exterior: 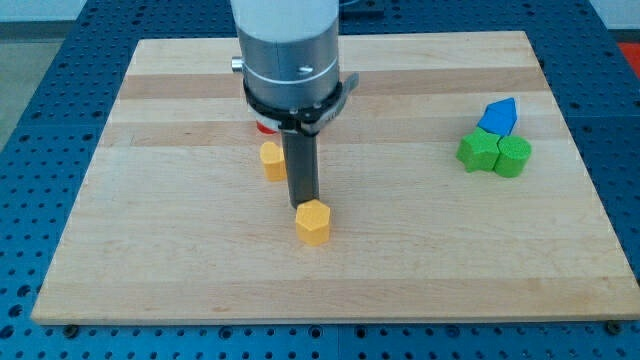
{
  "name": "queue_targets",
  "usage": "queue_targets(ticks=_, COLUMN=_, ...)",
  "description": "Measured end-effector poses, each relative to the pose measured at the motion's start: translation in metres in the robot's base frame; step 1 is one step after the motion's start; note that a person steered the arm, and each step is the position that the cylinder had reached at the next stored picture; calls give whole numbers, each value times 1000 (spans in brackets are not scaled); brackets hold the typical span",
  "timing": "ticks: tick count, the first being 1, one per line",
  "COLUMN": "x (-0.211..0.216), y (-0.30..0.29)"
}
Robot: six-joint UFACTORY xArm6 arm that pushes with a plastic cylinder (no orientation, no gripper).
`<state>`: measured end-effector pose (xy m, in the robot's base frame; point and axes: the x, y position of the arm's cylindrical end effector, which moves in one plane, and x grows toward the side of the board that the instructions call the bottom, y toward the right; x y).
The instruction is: Slide the yellow heart above the yellow hexagon
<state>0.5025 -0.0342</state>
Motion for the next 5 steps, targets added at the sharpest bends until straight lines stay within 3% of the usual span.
queue_targets(ticks=3, x=34, y=0)
queue_targets(ticks=5, x=20, y=-62)
